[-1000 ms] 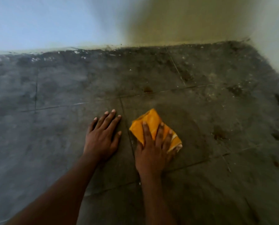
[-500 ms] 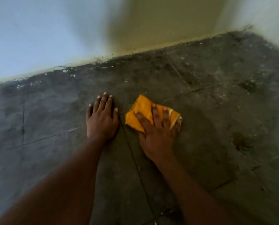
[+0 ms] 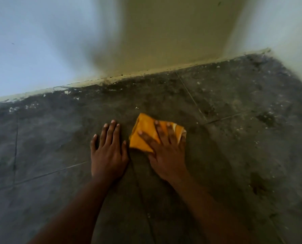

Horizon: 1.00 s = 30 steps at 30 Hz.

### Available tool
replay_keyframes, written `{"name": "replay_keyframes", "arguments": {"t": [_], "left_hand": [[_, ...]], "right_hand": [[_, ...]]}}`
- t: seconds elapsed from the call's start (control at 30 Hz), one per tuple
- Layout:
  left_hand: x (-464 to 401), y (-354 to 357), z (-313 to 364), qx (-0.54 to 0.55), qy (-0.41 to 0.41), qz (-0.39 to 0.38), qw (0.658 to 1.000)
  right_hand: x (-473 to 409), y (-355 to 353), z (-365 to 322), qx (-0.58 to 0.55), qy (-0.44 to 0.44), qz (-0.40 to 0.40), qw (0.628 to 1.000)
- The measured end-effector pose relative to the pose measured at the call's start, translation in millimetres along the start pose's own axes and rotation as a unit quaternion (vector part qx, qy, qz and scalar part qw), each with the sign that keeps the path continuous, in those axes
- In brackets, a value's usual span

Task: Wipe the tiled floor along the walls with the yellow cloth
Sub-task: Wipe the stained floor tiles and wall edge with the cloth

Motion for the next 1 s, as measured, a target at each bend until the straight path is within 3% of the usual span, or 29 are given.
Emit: {"name": "replay_keyframes", "arguments": {"t": [0.07,0.13,0.2,0.23,0.3,0.4,0.47,0.5,0.53,0.6,0.67,0.7,0.77,0.87,0.93,1.0], "left_hand": [[0.7,-1.0,0.3,0.002,-0.001,-0.002,1.0],[0.5,1.2,0.7,0.001,0.0,-0.004,1.0],[0.0,5.4,-1.3,-0.005,0.001,-0.007,1.0],[0.2,5.8,-2.8,-0.007,-0.002,-0.007,1.0],[-2.8,6.9,-1.9,-0.009,0.003,-0.009,1.0],[-2.6,0.6,-1.6,-0.012,-0.012,-0.008,1.0],[-3.1,-1.2,2.4,-0.017,-0.009,-0.021,1.0],[-3.1,-1.1,3.2,-0.023,-0.009,-0.026,0.999],[-4.2,-0.5,0.9,-0.024,-0.012,-0.032,0.999],[-4.3,2.0,1.3,-0.024,-0.01,-0.039,0.999],[-5.6,5.0,0.1,-0.027,-0.008,-0.026,0.999],[-6.9,4.6,-1.8,-0.031,-0.007,-0.02,0.999],[-7.1,5.4,0.2,-0.037,-0.002,-0.017,0.999],[-7.0,5.1,-0.6,-0.048,-0.001,-0.029,0.998],[-7.0,3.6,0.5,-0.05,-0.002,-0.032,0.998],[-7.9,2.7,1.0,-0.043,-0.007,-0.03,0.999]], "right_hand": [[16.2,-6.5,30.4,0.012,-0.017,-0.022,1.0],[-6.2,-10.6,72.0,0.002,0.117,-0.02,0.993],[-53.9,-13.1,87.4,-0.058,0.282,0.005,0.958],[-81.8,-11.8,78.5,-0.089,0.315,0.002,0.945],[-125.1,-7.5,42.2,-0.108,0.27,-0.024,0.956],[-114.0,-4.4,-18.2,-0.058,0.054,-0.059,0.995],[-77.4,-9.1,-7.3,-0.011,-0.023,-0.049,0.998],[-68.8,-11.6,12.3,-0.003,-0.018,-0.057,0.998],[-74.6,-11.1,35.9,-0.002,0.018,-0.069,0.997],[-106.0,-13.7,79.6,-0.036,0.173,-0.063,0.982],[-158.2,-11.9,80.8,-0.102,0.307,-0.029,0.946],[-185.4,-10.4,62.6,-0.123,0.325,-0.026,0.937],[-224.2,-5.3,13.9,-0.117,0.254,-0.052,0.959],[-208.1,2.4,-53.6,-0.067,0.024,-0.114,0.991],[-171.3,0.4,-49.4,-0.028,-0.091,-0.088,0.992],[-170.0,-5.3,-1.3,0.0,-0.105,-0.092,0.99]]}}
Point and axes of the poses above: each hand's wrist, its own x-axis away from the middle knuckle, its own y-axis out of the palm, z = x × y, the point moved 7 cm from there along -x, towards the middle knuckle, and after that the axes turned 3 degrees about -z, right-handed, at the moved point
